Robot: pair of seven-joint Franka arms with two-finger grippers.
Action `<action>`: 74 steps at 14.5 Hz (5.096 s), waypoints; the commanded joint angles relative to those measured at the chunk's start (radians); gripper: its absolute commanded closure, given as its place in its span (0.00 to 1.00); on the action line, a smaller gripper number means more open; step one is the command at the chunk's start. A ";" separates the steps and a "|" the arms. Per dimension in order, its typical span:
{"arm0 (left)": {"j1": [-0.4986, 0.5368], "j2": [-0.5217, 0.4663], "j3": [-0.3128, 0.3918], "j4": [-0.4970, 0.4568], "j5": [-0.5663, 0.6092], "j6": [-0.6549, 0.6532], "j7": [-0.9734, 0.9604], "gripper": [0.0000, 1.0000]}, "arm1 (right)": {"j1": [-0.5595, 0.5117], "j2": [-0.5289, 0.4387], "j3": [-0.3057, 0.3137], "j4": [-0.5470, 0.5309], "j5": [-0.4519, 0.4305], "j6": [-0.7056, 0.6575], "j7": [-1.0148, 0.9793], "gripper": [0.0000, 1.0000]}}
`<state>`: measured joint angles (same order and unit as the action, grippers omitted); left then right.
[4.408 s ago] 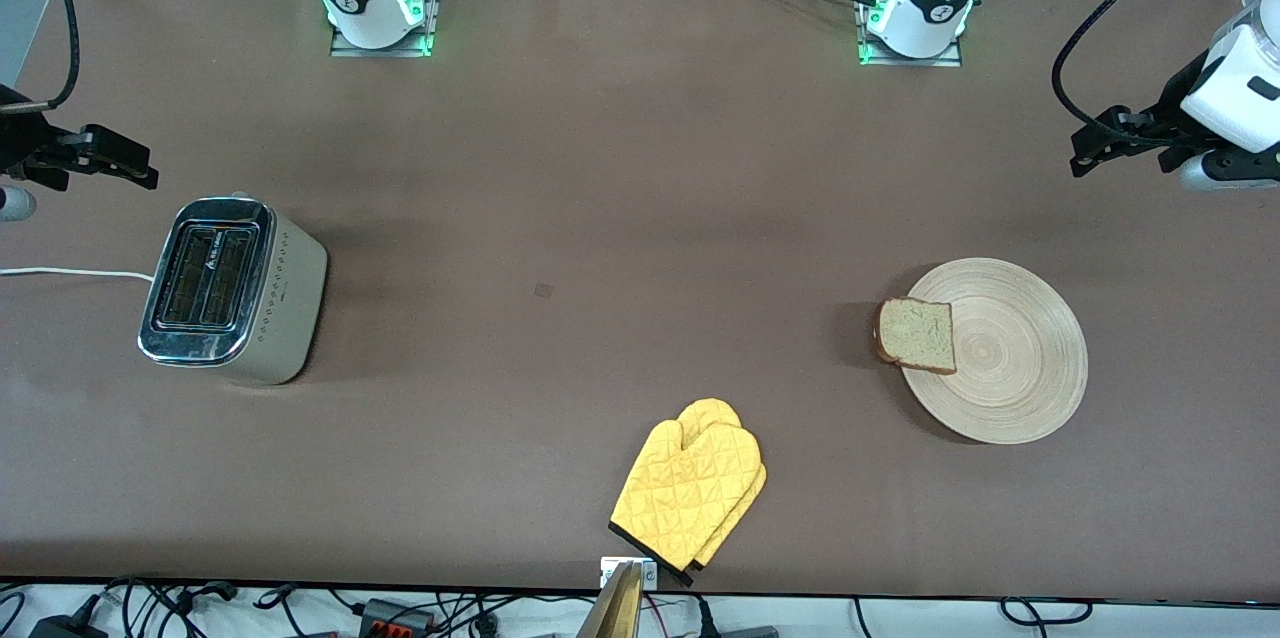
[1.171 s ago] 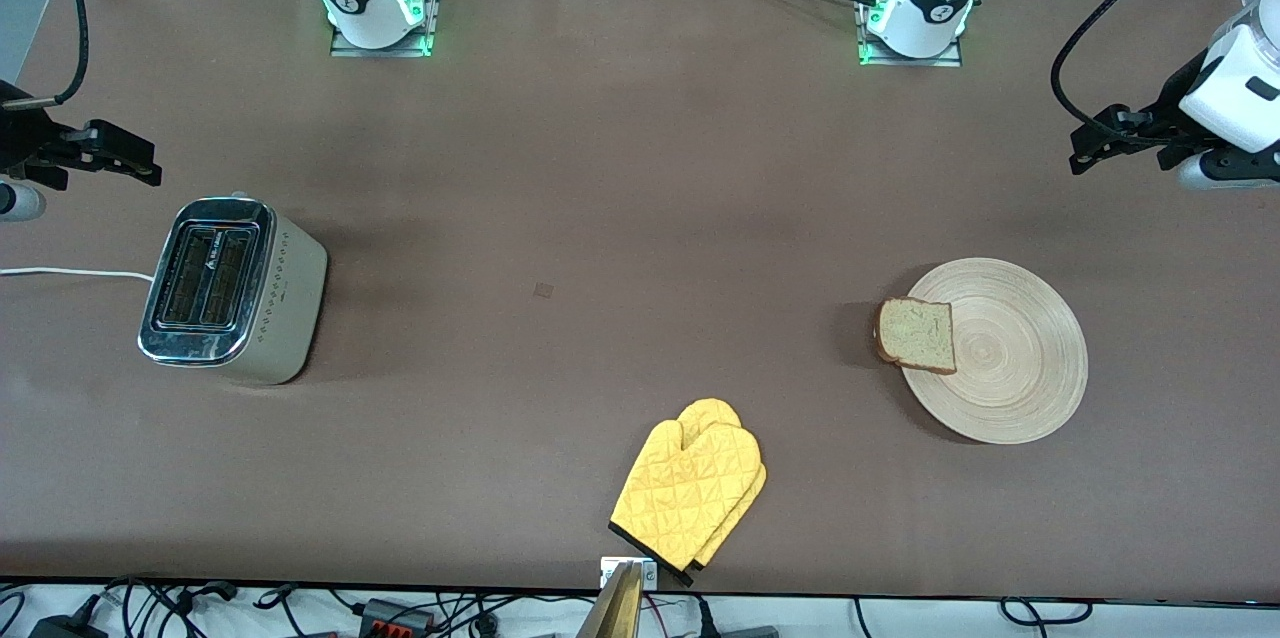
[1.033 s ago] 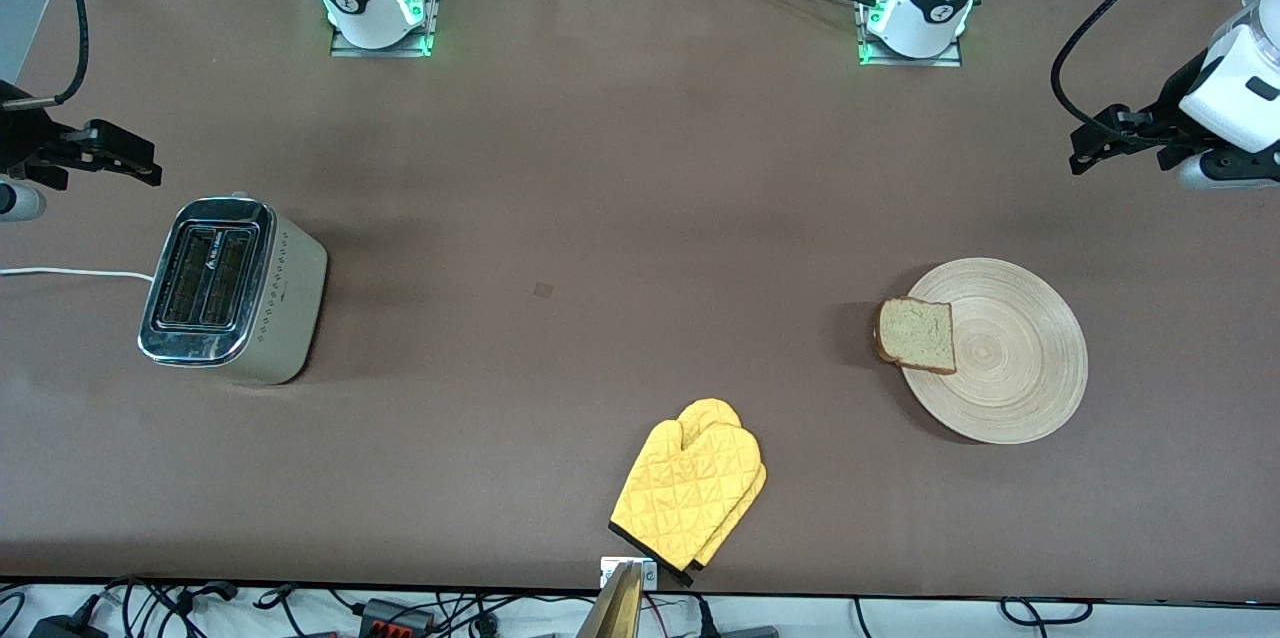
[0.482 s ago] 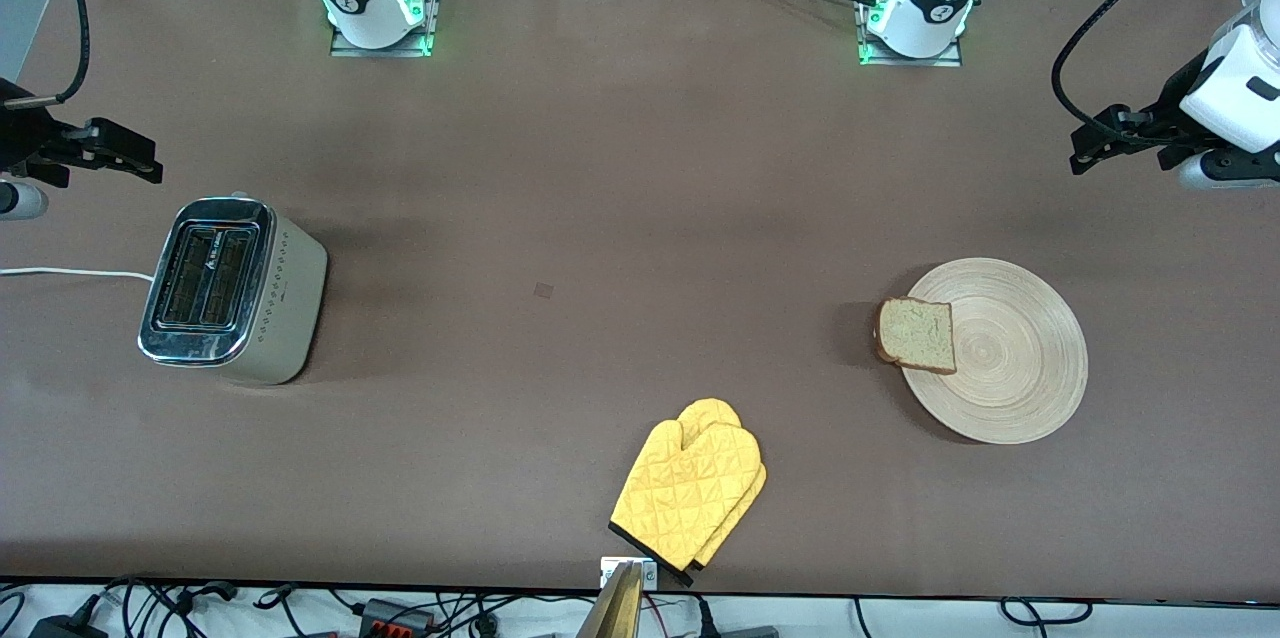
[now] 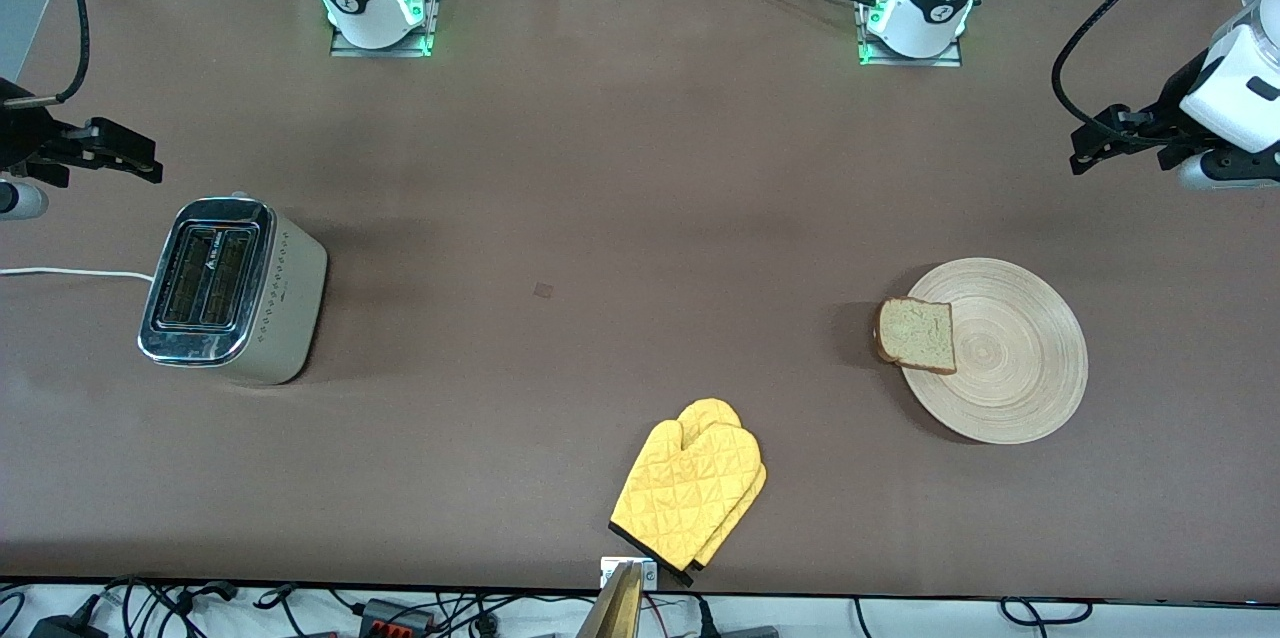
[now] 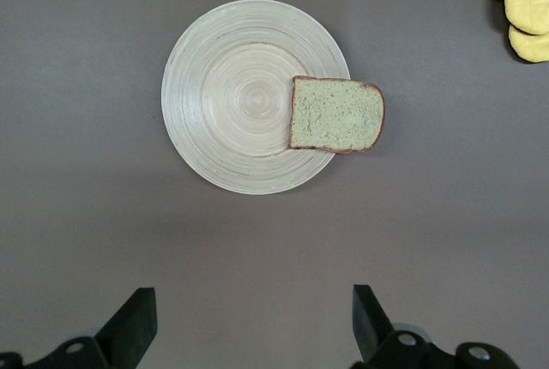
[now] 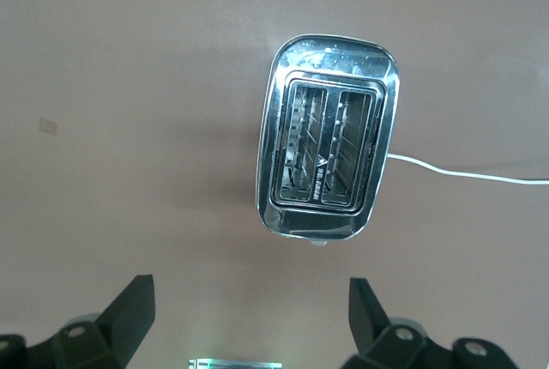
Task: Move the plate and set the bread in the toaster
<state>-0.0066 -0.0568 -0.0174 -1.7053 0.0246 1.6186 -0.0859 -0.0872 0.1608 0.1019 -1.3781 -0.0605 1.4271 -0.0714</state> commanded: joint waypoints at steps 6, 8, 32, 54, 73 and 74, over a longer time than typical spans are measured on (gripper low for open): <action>0.007 -0.008 -0.003 0.010 -0.003 -0.017 0.008 0.00 | 0.000 -0.001 0.004 0.017 -0.002 -0.017 0.015 0.00; 0.007 -0.008 -0.003 0.010 -0.005 -0.017 0.008 0.00 | 0.000 -0.001 0.004 0.017 -0.002 -0.017 0.015 0.00; 0.508 0.490 -0.001 0.130 -0.501 0.052 0.651 0.00 | 0.000 -0.001 0.004 0.017 -0.002 -0.020 0.012 0.00; 0.588 1.032 -0.009 0.283 -0.986 0.129 0.959 0.91 | 0.012 0.013 0.007 0.002 0.036 -0.025 0.025 0.00; 0.350 0.831 -0.199 0.034 -1.057 0.236 0.759 0.99 | 0.037 0.123 0.007 -0.033 0.041 -0.126 0.027 0.00; 0.350 0.828 -0.246 0.006 -1.081 0.269 0.767 0.99 | 0.037 0.138 0.008 -0.032 0.047 -0.148 0.022 0.00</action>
<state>0.3238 0.8216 -0.1875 -1.5981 -1.0025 1.8506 0.6646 -0.0515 0.2932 0.1068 -1.4109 -0.0347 1.3156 -0.0561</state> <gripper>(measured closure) 0.903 0.000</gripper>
